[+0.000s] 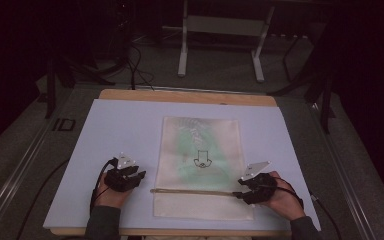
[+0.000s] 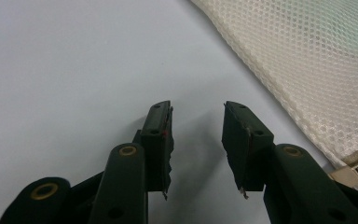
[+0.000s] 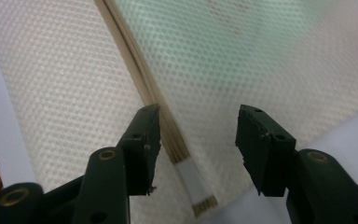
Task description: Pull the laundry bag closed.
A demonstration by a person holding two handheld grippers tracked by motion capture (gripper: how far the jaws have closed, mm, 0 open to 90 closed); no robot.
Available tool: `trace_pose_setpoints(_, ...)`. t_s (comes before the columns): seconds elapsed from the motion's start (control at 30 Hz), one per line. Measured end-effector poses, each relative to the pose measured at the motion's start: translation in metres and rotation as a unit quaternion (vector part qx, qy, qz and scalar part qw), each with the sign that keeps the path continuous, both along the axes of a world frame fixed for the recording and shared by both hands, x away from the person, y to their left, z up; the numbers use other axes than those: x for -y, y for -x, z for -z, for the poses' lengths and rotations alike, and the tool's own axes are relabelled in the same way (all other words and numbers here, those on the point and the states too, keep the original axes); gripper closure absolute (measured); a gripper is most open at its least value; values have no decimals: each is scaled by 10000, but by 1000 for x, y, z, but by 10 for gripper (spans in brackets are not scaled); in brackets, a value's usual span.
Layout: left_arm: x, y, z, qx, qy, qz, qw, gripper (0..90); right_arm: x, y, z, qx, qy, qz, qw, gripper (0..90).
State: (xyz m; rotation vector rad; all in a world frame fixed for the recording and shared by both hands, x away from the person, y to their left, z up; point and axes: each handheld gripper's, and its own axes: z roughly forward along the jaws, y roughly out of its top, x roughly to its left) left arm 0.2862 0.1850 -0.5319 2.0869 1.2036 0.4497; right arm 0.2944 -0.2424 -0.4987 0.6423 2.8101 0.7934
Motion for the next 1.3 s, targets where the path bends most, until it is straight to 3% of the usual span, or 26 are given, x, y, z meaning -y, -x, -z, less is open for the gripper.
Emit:
trace_pose_setpoints(0.77,0,1,0,-1,-23,-5,10000,621,-58,-10,-4,-15,21,-582,9983,478)
trace_pose_setpoints(1.3,1,1,0,-12,-53,-3,10000,615,-97,-13,-4,-91,23,-984,9951,447)
